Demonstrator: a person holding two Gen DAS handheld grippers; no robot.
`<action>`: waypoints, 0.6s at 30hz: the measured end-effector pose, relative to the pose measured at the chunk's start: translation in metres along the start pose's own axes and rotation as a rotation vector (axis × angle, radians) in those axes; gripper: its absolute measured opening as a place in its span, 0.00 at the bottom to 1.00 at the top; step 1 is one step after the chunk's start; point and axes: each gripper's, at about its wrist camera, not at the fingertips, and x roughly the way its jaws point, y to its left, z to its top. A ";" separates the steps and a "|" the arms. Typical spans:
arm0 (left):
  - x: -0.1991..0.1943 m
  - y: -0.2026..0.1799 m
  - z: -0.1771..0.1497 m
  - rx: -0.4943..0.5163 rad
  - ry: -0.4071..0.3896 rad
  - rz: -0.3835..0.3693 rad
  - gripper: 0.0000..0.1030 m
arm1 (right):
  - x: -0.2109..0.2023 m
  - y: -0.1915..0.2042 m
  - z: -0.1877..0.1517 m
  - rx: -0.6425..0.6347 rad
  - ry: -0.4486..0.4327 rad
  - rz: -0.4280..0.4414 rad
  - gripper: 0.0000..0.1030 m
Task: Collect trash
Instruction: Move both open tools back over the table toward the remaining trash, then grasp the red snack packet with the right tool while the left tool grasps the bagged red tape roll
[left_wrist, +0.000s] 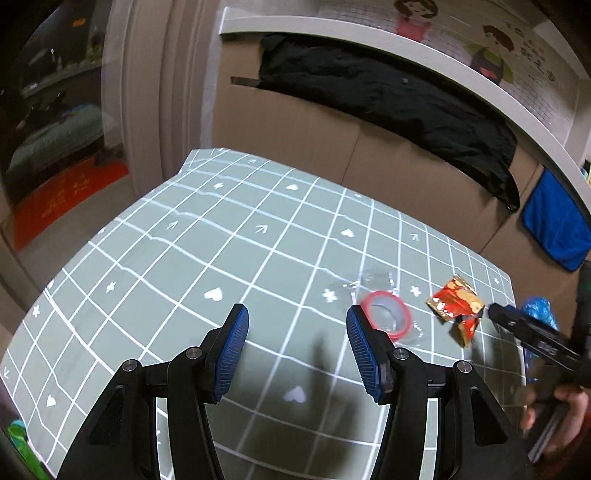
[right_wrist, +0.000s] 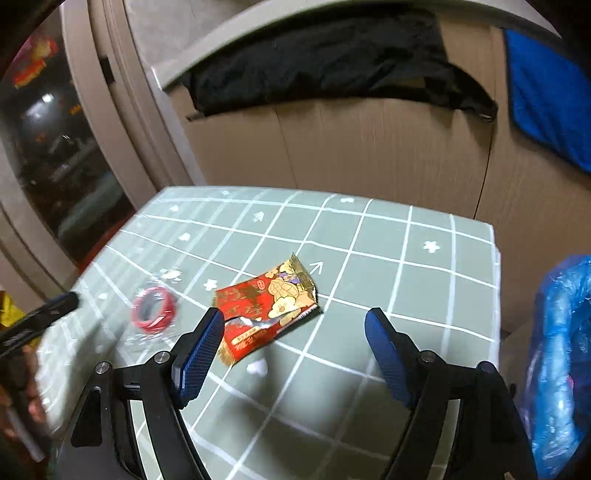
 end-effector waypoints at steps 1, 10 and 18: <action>0.002 0.002 0.000 -0.005 0.003 -0.002 0.54 | 0.008 0.002 0.001 0.007 0.009 -0.008 0.72; 0.014 0.009 -0.003 -0.023 0.042 -0.041 0.54 | 0.062 0.036 0.006 -0.003 0.057 -0.079 0.72; 0.013 0.010 -0.003 -0.034 0.038 -0.052 0.54 | 0.082 0.054 0.017 -0.063 0.131 -0.178 0.87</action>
